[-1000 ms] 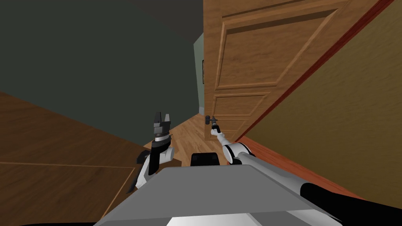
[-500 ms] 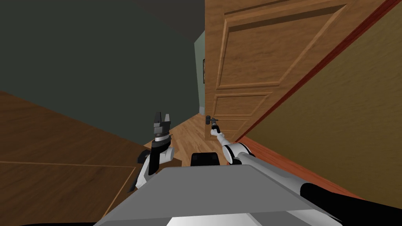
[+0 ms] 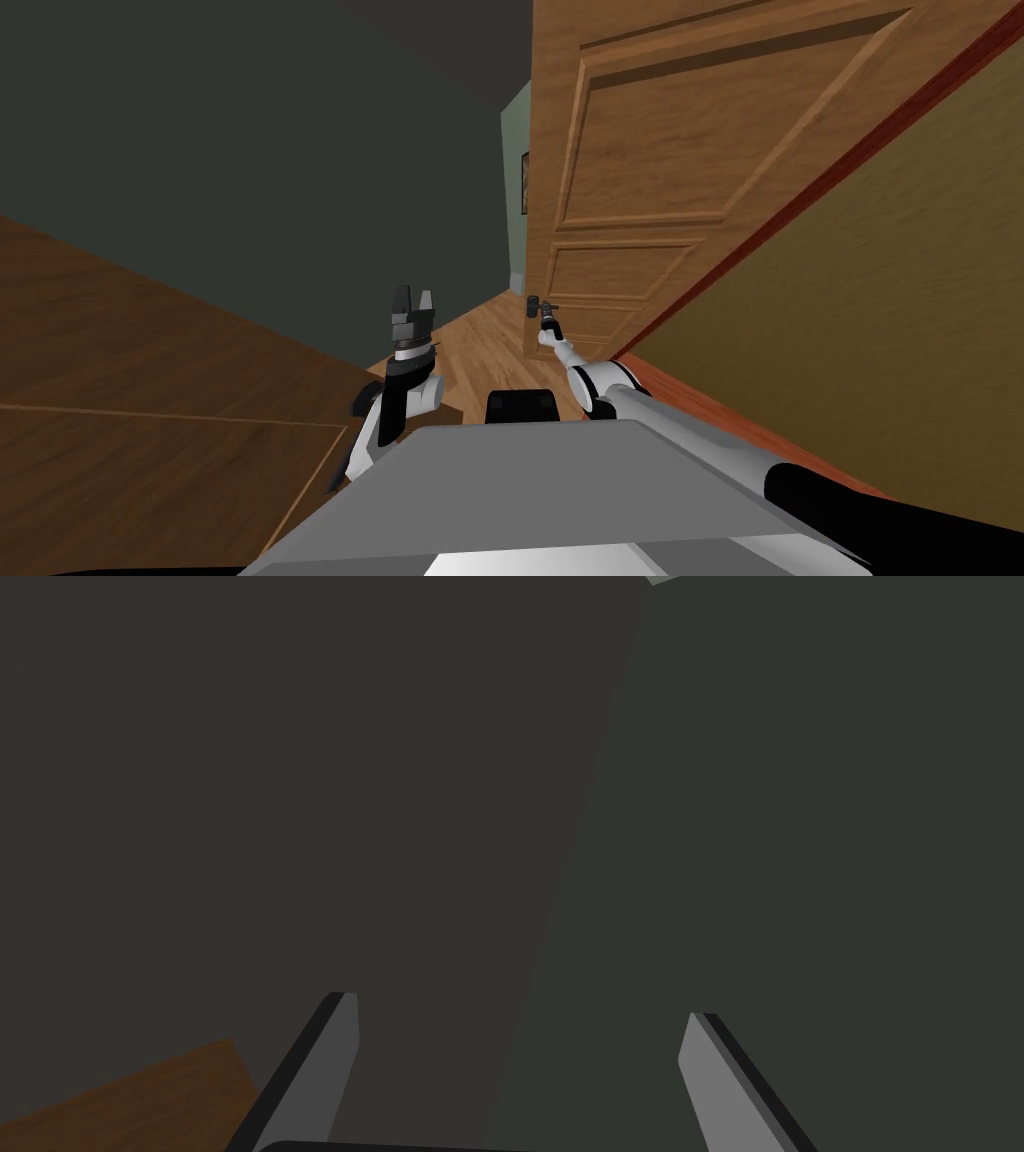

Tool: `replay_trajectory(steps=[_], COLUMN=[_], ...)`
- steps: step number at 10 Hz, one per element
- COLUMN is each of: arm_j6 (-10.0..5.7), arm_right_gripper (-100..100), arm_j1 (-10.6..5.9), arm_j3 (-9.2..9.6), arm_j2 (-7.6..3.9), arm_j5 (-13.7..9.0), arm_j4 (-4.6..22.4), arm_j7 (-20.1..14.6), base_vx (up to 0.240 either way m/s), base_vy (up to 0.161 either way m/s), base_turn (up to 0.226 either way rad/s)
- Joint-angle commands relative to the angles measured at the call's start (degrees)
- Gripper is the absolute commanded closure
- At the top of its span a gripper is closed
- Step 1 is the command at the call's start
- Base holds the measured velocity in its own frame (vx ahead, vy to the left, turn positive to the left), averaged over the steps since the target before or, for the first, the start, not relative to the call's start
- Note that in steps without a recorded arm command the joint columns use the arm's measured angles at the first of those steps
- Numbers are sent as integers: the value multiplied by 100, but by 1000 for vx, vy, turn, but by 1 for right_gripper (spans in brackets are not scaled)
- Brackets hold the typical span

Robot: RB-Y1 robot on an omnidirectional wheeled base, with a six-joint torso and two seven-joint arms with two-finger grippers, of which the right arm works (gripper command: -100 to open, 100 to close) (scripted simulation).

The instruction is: Push the door open

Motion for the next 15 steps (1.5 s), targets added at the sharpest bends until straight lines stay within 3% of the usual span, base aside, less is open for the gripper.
replay_trajectory(steps=[1,2,3,6,8,10,11,14,15], arm_j6=[128,128,-25,-25,-212,-277,-408,-408,-532], arm_right_gripper=[100,100,100,100,100,100,100,100,100], arm_j1=[102,102,44,44,-26,-50,-99,-99,-146], arm_j3=[-44,-44,-206,-206,-404,-473,-611,-611,-743], arm_j2=[-28,-28,-140,-140,-197,-198,-175,-175,-117], arm_j5=[-15,-15,-231,-231,-495,-587,-772,-772,-948], arm_j4=[-286,-374,-290,-290,-187,-152,-78,-54,-10], arm_j7=[103,103,334,334,615,714,912,912,1100], base_vx=[14,0,81,55,84,95,113,42,43], base_vy=[-8,0,12,2,4,9,25,1,2], base_turn=[-9,0,123,24,104,44,94,10,83])
